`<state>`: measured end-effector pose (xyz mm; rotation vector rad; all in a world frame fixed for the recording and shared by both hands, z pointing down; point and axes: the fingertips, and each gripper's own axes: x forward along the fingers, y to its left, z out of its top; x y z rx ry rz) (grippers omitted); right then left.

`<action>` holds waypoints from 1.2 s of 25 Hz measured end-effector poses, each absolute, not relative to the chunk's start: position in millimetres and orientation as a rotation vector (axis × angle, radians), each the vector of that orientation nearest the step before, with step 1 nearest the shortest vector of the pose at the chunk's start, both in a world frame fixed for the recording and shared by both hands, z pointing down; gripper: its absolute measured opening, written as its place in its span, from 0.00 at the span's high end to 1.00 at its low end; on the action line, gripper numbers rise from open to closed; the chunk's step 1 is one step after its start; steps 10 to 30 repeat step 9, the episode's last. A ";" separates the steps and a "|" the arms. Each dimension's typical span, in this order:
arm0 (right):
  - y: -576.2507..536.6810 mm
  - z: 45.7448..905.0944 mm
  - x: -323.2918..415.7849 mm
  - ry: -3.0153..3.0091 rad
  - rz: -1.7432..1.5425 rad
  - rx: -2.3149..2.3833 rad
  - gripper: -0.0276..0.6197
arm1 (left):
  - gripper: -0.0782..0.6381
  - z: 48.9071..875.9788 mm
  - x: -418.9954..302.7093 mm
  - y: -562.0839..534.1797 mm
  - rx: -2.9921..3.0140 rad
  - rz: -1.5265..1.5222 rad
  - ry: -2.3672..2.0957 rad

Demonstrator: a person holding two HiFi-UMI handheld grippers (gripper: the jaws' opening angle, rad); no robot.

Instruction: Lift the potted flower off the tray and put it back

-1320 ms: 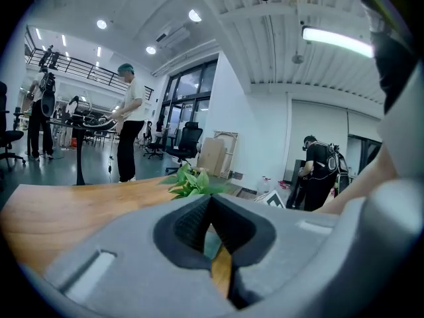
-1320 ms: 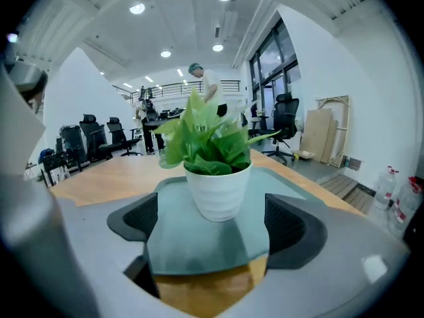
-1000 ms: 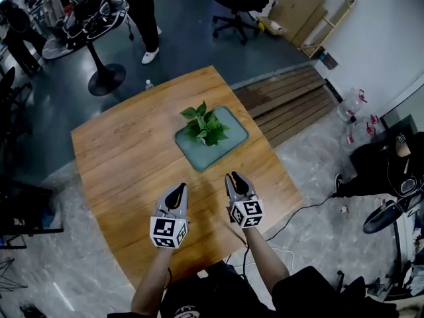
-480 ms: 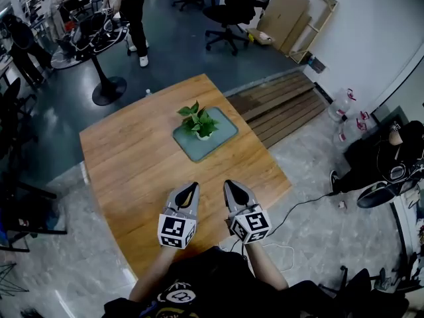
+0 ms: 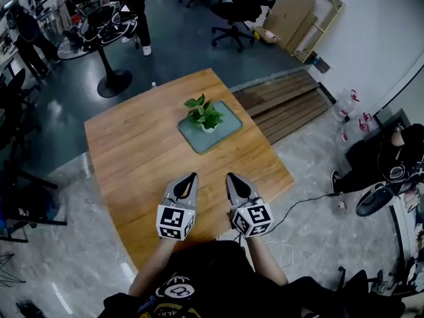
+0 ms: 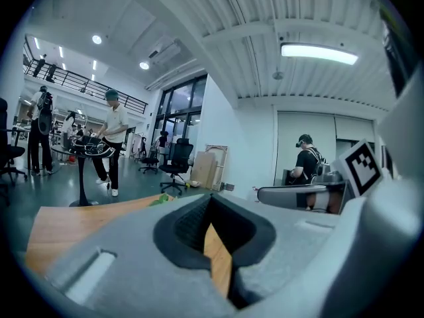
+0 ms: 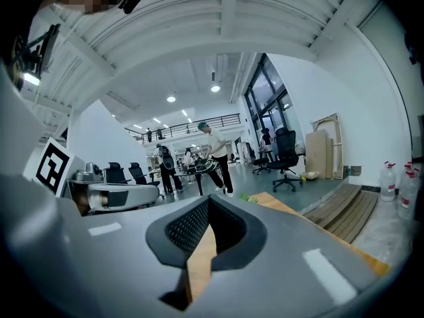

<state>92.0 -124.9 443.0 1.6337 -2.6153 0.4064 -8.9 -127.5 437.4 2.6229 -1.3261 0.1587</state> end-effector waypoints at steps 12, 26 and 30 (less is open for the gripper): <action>-128.9 436.6 96.1 -2.616 0.395 1.640 0.95 | 0.90 435.8 -4.0 -128.8 2.619 0.148 -1.293; -128.9 436.6 96.1 -2.616 0.395 1.640 0.95 | 0.90 435.8 -4.0 -128.8 2.619 0.148 -1.293; -128.9 436.6 96.1 -2.616 0.395 1.640 0.95 | 0.90 435.8 -4.0 -128.8 2.619 0.148 -1.293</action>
